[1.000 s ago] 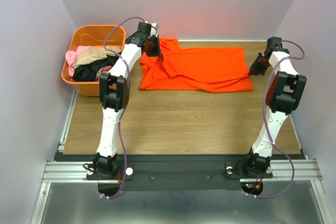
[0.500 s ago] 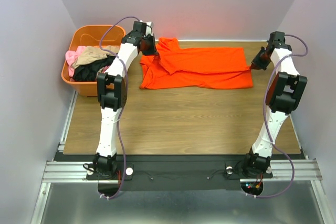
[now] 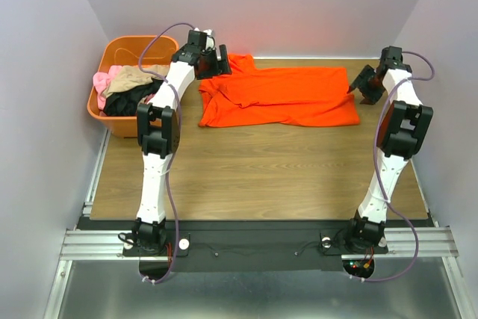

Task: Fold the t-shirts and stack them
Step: Fold the tshirt

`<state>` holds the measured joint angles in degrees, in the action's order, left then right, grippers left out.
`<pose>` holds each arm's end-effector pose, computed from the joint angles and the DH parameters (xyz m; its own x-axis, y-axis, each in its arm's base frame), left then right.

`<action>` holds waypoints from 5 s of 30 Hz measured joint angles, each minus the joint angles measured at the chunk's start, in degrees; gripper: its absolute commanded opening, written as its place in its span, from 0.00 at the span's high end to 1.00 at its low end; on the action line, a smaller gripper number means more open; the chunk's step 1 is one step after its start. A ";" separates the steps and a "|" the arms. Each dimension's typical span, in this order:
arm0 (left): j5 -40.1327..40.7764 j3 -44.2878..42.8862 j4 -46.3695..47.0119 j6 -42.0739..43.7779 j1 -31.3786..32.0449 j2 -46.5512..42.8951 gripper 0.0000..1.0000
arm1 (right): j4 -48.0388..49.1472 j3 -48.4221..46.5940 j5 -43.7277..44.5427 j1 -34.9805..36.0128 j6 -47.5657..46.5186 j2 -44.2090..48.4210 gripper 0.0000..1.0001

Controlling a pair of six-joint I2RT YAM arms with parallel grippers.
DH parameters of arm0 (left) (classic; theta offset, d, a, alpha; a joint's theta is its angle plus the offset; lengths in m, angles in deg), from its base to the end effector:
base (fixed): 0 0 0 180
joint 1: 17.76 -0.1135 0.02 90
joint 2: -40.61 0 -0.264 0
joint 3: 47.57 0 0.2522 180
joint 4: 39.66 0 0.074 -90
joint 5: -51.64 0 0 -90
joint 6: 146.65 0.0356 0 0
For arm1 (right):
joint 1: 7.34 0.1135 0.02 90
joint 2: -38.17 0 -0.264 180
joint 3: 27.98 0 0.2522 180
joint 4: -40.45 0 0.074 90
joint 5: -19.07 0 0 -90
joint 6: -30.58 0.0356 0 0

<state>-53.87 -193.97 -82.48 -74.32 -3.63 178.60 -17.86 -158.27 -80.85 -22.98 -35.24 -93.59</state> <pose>0.5359 -0.1447 0.2659 -0.6585 -0.1358 -0.7402 0.2616 0.8809 -0.3944 0.4859 -0.1297 0.2097 -0.6845 0.6106 -0.3982 0.5069 0.7913 0.3420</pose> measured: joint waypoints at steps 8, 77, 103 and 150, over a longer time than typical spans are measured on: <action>5.31 23.10 4.33 1.14 0.57 -12.66 0.04 | 0.94 10.69 3.13 0.00 -2.34 7.08 0.27; 13.81 56.83 13.07 -0.63 1.57 -26.56 0.88 | 9.01 30.91 12.98 -0.26 -5.25 14.91 0.93; 9.49 61.68 5.11 7.63 1.90 -34.16 0.20 | 7.02 35.74 23.47 -3.85 -9.64 21.55 0.32; 8.83 67.12 10.14 -2.25 12.83 -35.34 0.18 | 9.07 9.62 -0.57 45.90 -2.78 4.50 0.43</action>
<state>-45.04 -126.85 -72.34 -76.57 9.20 143.26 -8.79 -148.65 -81.41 22.92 -38.01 -89.09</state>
